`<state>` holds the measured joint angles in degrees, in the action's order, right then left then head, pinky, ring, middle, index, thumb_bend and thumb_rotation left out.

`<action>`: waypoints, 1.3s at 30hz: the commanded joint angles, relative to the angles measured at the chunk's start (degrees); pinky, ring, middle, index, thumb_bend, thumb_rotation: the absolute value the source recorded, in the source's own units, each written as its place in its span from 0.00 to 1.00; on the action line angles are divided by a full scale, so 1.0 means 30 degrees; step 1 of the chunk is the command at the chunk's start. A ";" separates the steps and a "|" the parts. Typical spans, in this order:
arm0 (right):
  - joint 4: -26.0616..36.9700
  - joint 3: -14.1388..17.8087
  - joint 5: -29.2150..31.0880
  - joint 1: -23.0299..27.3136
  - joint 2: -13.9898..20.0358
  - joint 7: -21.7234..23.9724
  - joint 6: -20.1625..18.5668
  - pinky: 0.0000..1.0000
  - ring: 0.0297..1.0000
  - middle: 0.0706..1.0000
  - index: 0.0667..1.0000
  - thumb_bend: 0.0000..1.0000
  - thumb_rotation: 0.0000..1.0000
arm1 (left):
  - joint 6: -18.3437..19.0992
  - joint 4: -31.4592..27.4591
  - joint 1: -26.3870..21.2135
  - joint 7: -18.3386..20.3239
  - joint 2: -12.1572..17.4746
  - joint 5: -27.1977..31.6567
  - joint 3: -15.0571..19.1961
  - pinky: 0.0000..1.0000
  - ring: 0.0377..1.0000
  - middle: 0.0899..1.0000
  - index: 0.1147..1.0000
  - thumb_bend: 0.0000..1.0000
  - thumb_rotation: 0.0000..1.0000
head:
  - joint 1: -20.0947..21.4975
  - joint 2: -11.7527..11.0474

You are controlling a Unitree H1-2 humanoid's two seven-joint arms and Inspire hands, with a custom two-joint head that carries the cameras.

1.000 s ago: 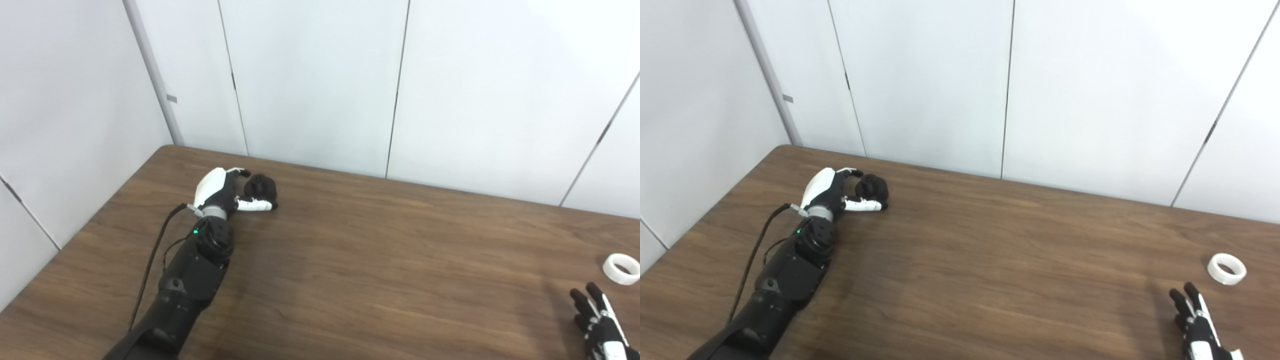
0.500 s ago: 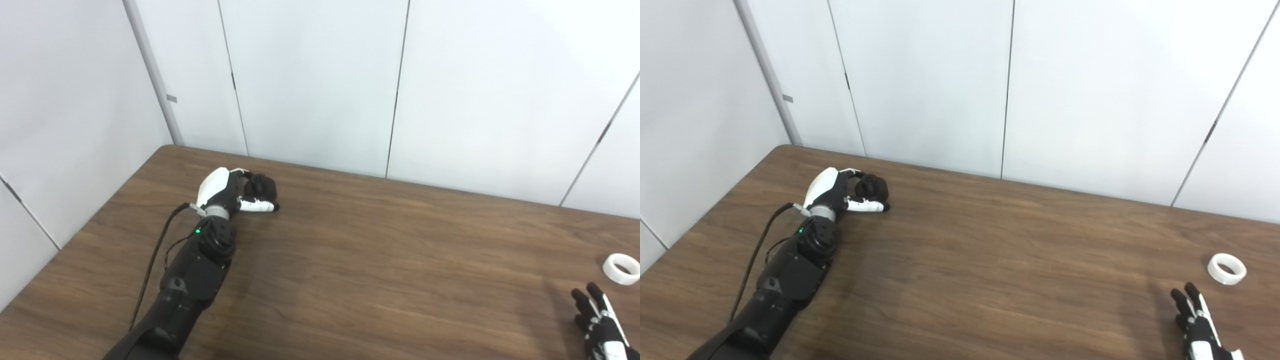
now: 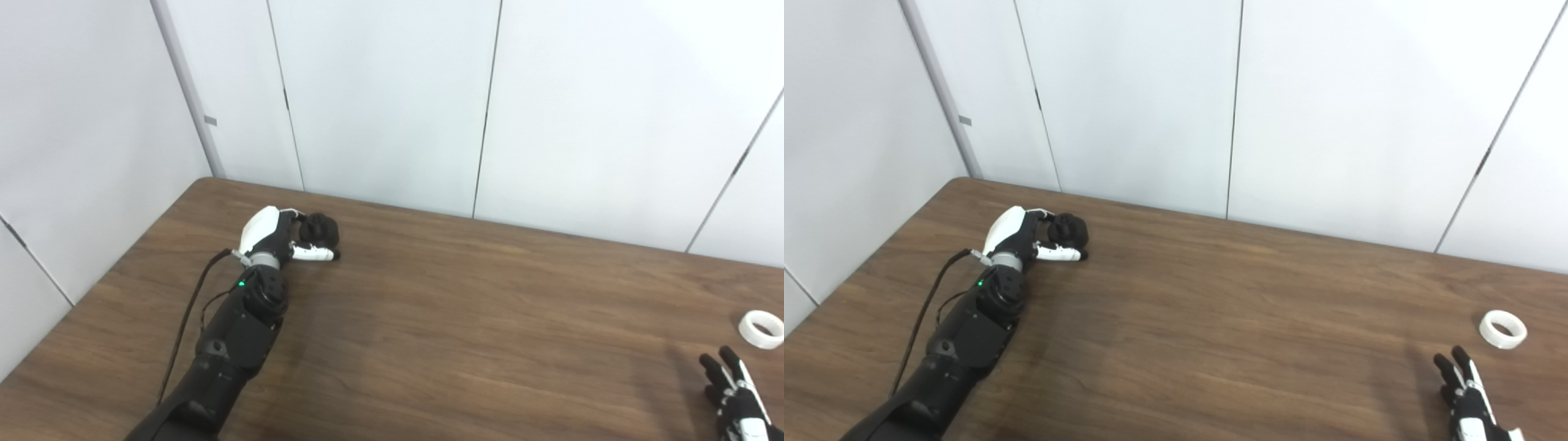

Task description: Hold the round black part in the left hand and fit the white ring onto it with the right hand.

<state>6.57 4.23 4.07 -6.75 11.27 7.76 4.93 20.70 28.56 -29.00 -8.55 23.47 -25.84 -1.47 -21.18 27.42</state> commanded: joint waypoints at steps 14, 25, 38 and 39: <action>-0.0822 -0.0151 -0.0109 -0.0788 -0.0047 0.0055 0.0344 1.00 0.98 0.95 1.00 0.45 1.00 | -0.1913 0.0024 -0.0324 -0.2685 0.0766 -0.1141 -0.0283 1.00 0.90 0.77 0.42 0.52 0.04 | -0.0083 0.0045; -0.0725 -0.0217 -0.0115 -0.0797 -0.0099 0.0085 0.0276 1.00 0.98 0.95 1.00 0.46 1.00 | -0.2019 -0.0787 0.0077 -0.2671 0.0996 -0.1548 -0.0676 1.00 0.89 0.76 0.42 0.52 0.05 | 0.0169 0.0184; -0.0176 -0.0347 -0.1070 -0.0822 -0.0452 -0.0486 -0.0483 1.00 0.96 0.92 0.99 0.54 1.00 | -0.0702 -0.8053 0.3101 -0.0329 -0.0136 -0.2132 -0.1690 1.00 0.88 0.76 0.42 0.52 0.05 | 0.1448 0.0398; -0.0138 -0.0352 -0.1156 -0.0817 -0.0474 -0.0551 -0.0454 1.00 0.96 0.92 0.98 0.54 1.00 | -0.0719 -0.8868 0.3452 -0.0087 -0.0405 -0.2190 -0.1881 1.00 0.88 0.76 0.42 0.52 0.05 | 0.1597 0.0520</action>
<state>7.28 3.94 1.00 -7.06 11.00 6.67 4.47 18.49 5.57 -17.57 -8.98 21.98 -31.32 -6.92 -16.35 28.91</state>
